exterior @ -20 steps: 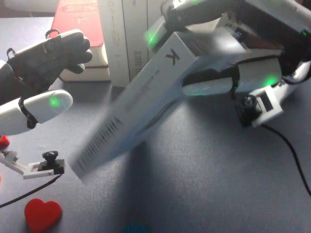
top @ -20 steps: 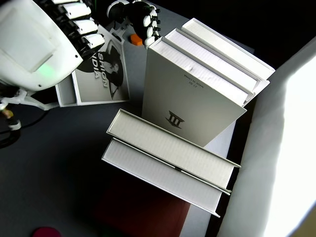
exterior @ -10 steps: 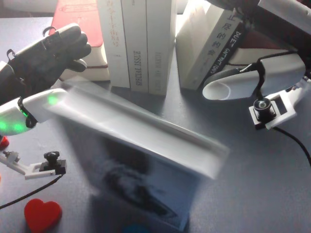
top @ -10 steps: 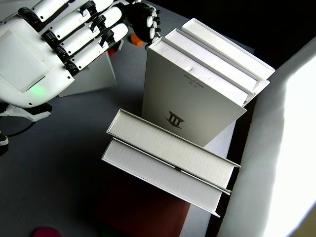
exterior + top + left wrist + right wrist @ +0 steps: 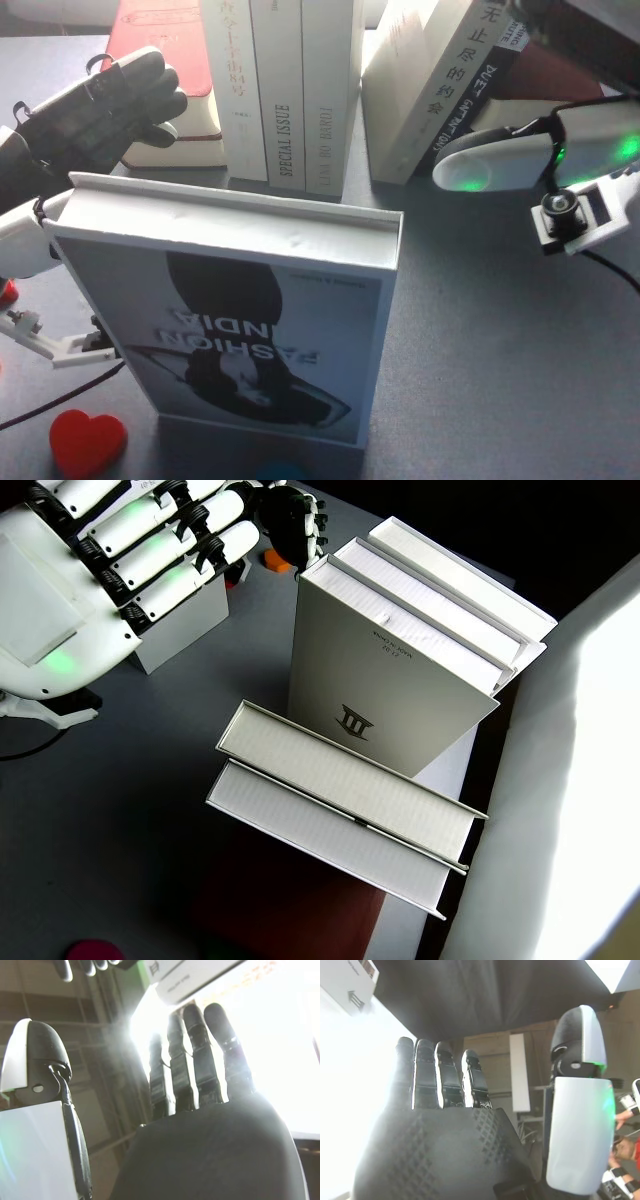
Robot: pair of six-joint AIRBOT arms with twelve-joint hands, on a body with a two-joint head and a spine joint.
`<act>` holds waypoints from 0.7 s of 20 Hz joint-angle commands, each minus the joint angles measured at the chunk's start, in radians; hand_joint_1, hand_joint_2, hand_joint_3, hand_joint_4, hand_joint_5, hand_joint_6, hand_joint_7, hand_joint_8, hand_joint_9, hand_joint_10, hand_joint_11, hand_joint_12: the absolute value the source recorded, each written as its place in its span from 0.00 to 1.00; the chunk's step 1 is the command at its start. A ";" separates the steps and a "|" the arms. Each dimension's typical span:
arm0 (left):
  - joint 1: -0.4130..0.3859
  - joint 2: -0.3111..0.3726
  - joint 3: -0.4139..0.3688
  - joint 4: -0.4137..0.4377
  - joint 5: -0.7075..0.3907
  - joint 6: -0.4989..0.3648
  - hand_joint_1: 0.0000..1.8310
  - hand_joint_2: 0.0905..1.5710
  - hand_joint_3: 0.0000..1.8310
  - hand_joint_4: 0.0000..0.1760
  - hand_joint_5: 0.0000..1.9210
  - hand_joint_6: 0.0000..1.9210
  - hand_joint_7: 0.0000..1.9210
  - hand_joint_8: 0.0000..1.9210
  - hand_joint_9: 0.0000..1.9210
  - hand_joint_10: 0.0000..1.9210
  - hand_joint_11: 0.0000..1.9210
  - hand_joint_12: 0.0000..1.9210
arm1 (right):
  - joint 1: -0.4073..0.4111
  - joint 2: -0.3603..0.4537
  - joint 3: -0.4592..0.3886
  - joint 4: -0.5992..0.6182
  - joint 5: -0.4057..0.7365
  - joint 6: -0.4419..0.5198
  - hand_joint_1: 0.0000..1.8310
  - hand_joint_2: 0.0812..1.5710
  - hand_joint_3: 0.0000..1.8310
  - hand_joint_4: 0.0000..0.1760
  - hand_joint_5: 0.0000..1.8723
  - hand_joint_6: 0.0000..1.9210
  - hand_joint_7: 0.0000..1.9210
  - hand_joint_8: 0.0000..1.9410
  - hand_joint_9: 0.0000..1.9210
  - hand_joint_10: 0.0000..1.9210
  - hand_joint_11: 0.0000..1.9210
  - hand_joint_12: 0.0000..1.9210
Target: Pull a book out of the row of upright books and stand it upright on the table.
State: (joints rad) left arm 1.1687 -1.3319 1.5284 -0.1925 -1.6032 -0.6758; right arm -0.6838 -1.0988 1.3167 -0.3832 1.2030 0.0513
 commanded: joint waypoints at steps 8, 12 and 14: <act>-0.012 0.032 0.004 -0.026 -0.126 -0.011 0.46 0.56 0.00 0.35 0.13 0.00 0.16 0.00 0.08 0.35 0.00 0.88 | -0.061 0.073 -0.041 0.156 0.133 -0.067 0.52 0.53 0.00 1.00 0.00 0.00 0.00 0.00 0.00 0.00 0.00 0.00; -0.004 0.038 -0.003 -0.024 -0.126 -0.011 0.45 0.60 0.00 0.30 0.13 0.00 0.14 0.00 0.10 0.26 0.00 0.87 | -0.092 0.066 -0.041 0.168 0.131 -0.068 0.50 0.56 0.00 0.75 0.00 0.00 0.00 0.00 0.00 0.00 0.00 0.19; -0.004 0.039 -0.003 -0.024 -0.125 -0.011 0.45 0.60 0.00 0.31 0.13 0.00 0.14 0.00 0.12 0.22 0.00 0.86 | -0.101 0.073 -0.045 0.170 0.131 -0.068 0.50 0.56 0.00 0.74 0.00 0.00 0.00 0.00 0.00 0.00 0.00 0.31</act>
State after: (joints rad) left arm 1.1709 -1.2957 1.5257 -0.1955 -1.6096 -0.6765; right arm -0.7959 -1.0275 1.2709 -0.2642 1.2221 -0.0242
